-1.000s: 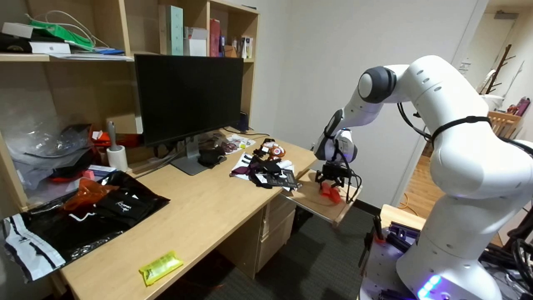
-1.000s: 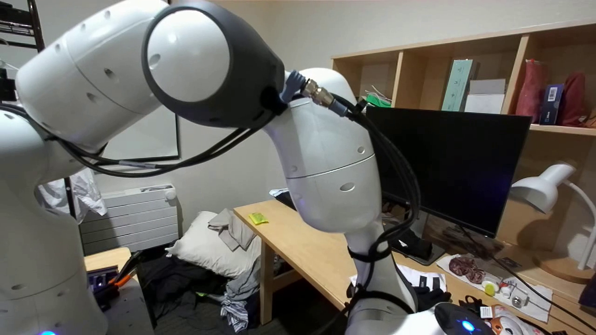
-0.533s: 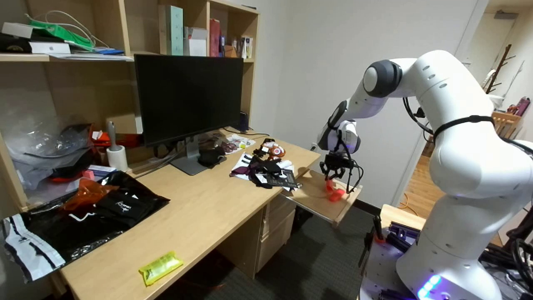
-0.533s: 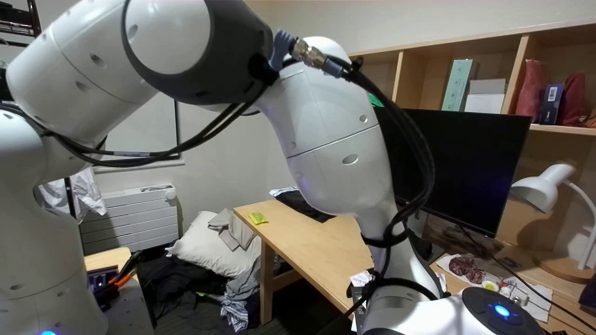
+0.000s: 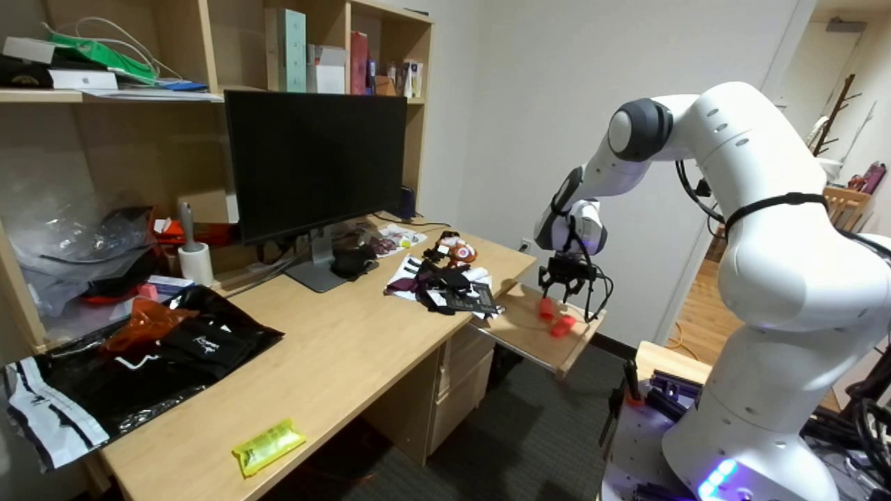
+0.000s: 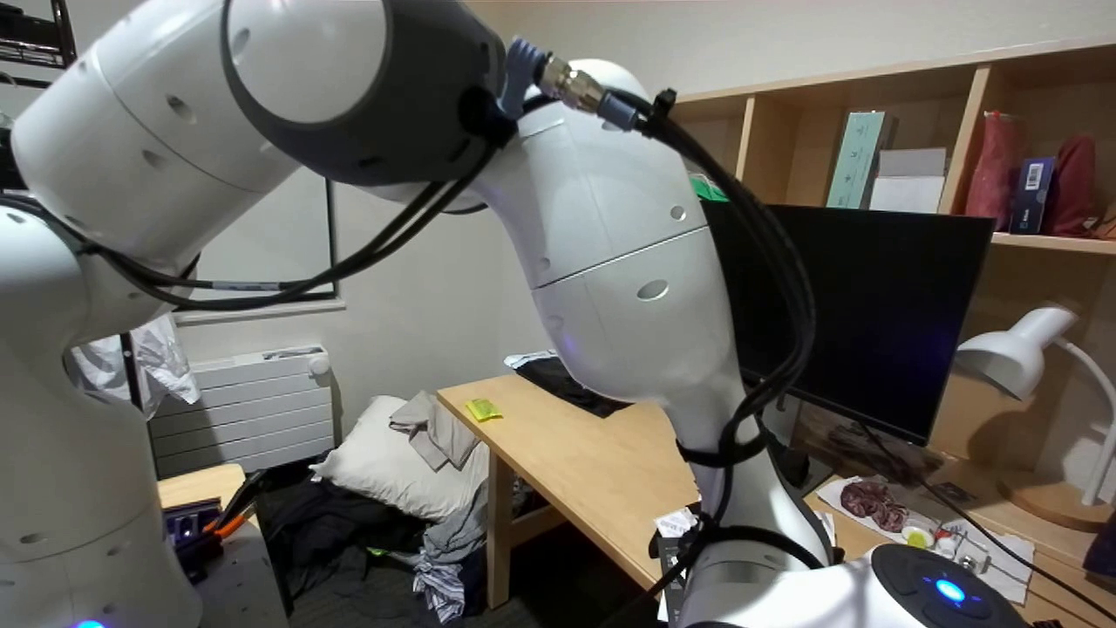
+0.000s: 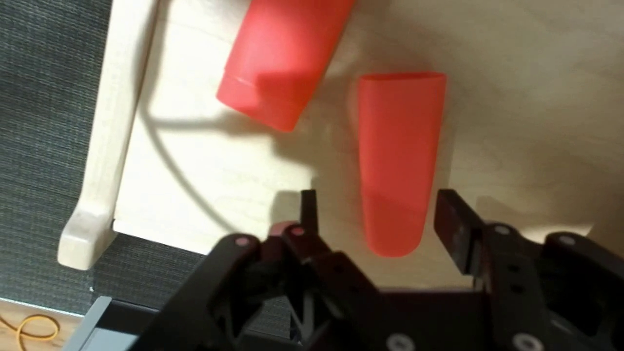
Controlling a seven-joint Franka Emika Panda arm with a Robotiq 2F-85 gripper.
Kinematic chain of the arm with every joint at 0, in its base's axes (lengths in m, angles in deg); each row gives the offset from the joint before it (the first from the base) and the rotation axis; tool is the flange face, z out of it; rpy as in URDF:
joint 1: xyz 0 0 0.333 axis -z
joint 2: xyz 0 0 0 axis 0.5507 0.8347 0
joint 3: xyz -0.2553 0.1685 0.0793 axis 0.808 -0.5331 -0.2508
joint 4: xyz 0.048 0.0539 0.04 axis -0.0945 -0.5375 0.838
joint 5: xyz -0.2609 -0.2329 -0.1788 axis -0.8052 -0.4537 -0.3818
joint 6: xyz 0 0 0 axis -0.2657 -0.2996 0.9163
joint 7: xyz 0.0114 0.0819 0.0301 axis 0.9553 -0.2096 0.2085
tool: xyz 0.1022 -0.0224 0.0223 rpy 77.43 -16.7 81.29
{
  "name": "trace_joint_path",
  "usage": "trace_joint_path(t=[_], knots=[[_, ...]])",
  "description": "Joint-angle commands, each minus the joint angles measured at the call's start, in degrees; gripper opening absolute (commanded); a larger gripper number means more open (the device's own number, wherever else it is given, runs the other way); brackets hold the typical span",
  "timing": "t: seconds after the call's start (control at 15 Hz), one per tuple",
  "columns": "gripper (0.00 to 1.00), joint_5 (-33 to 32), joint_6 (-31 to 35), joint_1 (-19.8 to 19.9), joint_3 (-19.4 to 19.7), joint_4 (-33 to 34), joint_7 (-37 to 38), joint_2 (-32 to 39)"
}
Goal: Move the orange objects from the pullout table to the desk
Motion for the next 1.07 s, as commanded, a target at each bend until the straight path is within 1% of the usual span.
trace_joint_path(t=[0.0,0.07,0.13,0.53,0.73,0.8,0.87,1.0], knots=[[0.95,0.48,-0.24,0.19,-0.41,-0.26,-0.35,0.12],[0.99,0.45,-0.38,-0.07,-0.13,0.07,0.16,0.52],[1.00,0.63,-0.36,-0.19,-0.06,0.68,0.70,1.10],[1.00,2.15,0.09,1.33,-3.18,5.13,0.25,5.53],[1.00,2.90,0.02,1.35,-3.80,6.78,0.34,7.09],[0.75,3.01,0.04,1.18,-3.74,7.23,0.49,7.48],[0.74,3.07,-0.02,1.16,-3.76,7.71,0.50,7.86],[0.60,3.13,-0.21,1.06,-3.49,8.17,0.87,8.12]])
